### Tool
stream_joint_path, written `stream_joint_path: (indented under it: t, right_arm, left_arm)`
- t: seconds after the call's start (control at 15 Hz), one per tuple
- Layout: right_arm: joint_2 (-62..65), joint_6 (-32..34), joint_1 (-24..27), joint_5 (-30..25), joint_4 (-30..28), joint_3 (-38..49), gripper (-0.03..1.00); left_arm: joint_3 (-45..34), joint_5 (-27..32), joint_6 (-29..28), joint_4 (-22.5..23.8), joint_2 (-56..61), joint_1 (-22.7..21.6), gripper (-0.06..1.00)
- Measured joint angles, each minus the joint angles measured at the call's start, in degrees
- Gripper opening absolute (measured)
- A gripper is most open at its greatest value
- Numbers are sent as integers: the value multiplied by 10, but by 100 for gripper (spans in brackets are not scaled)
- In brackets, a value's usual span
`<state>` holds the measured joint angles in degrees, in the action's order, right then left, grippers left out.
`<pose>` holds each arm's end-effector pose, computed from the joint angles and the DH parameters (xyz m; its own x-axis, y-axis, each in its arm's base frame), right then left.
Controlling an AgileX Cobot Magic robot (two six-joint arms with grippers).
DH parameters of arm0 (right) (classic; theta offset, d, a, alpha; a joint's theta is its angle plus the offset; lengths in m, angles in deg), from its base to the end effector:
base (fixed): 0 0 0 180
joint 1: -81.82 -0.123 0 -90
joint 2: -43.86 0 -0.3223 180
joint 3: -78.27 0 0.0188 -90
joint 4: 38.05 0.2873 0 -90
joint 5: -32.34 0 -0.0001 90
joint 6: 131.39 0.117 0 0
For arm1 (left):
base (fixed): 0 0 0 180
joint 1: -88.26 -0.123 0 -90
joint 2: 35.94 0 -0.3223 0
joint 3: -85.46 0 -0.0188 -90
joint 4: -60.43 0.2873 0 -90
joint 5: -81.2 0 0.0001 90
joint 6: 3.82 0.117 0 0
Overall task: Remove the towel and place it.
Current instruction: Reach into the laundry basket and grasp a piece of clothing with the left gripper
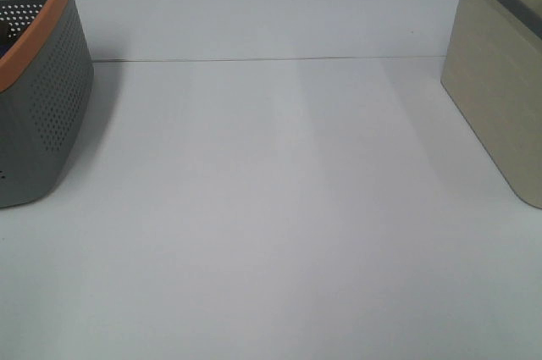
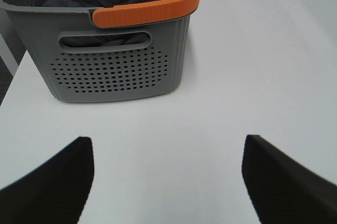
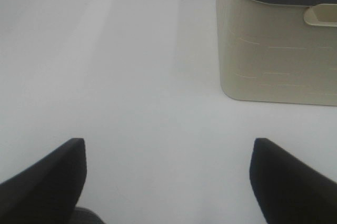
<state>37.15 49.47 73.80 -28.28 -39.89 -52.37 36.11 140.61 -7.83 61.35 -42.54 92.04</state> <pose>0.0126 -0.0015 0.2840 -0.4445 -0.0634 -0.8935 -0.1150 0.9933 -0.0132 0.0131 0.0008 0.2863 -0.4298 -0.0335 -0.9023 0.0270 0.9984 -0.0499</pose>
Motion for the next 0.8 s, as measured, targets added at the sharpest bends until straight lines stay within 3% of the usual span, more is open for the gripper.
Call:
stream_joint_path:
  t: [0.8]
  right_arm:
    - [0, 0, 0, 0, 0, 0, 83]
  left_arm:
    - [0, 0, 0, 1, 0, 0, 73]
